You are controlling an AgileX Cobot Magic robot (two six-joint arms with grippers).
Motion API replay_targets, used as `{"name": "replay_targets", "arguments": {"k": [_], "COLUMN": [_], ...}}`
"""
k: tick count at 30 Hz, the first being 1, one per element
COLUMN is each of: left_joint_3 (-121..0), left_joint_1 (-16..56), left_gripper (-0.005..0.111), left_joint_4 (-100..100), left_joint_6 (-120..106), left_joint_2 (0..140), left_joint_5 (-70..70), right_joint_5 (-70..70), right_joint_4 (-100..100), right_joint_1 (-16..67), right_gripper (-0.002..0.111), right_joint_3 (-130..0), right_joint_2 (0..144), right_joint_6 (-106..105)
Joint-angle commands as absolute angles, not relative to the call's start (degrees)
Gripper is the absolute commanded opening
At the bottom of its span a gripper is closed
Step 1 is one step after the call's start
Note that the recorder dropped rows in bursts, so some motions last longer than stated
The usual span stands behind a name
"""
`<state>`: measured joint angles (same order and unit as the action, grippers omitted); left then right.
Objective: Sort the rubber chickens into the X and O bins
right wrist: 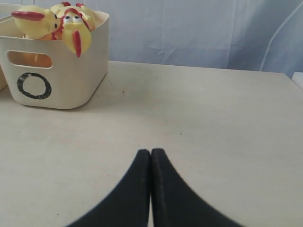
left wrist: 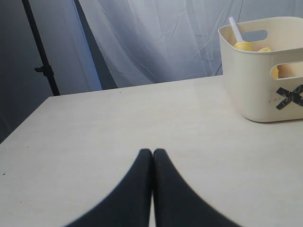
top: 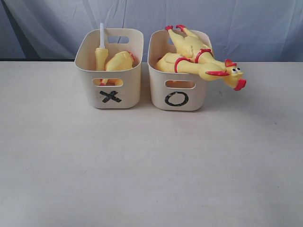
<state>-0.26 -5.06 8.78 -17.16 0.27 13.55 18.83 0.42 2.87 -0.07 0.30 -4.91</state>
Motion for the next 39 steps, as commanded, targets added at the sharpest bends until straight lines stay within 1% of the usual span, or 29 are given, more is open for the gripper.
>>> {"name": "replay_targets", "arguments": {"k": [1, 14, 19, 39], "left_joint_3": [0.00, 0.00, 0.00, 0.00], "left_joint_1": [-5.06, -5.06, -5.06, -5.06], "left_gripper": [0.000, 0.000, 0.000, 0.000], "left_joint_4": [9.15, 9.15, 3.96, 3.58], "left_joint_6": [-17.09, -17.09, -17.09, -17.09], "left_joint_2": [0.00, 0.00, 0.00, 0.00], "left_joint_5": [13.67, 13.33, 12.82, 12.82], "right_joint_5": [18.28, 18.04, 18.04, 18.06], "right_joint_4": [0.00, 0.00, 0.00, 0.00], "right_joint_1": [2.42, 2.42, 2.42, 2.42], "right_gripper": [-0.001, -0.001, -0.001, -0.001], "right_joint_3": [0.00, 0.00, 0.00, 0.00], "right_joint_2": [0.00, 0.00, 0.00, 0.00], "right_joint_6": [-5.38, -5.38, -5.38, -5.27]}}
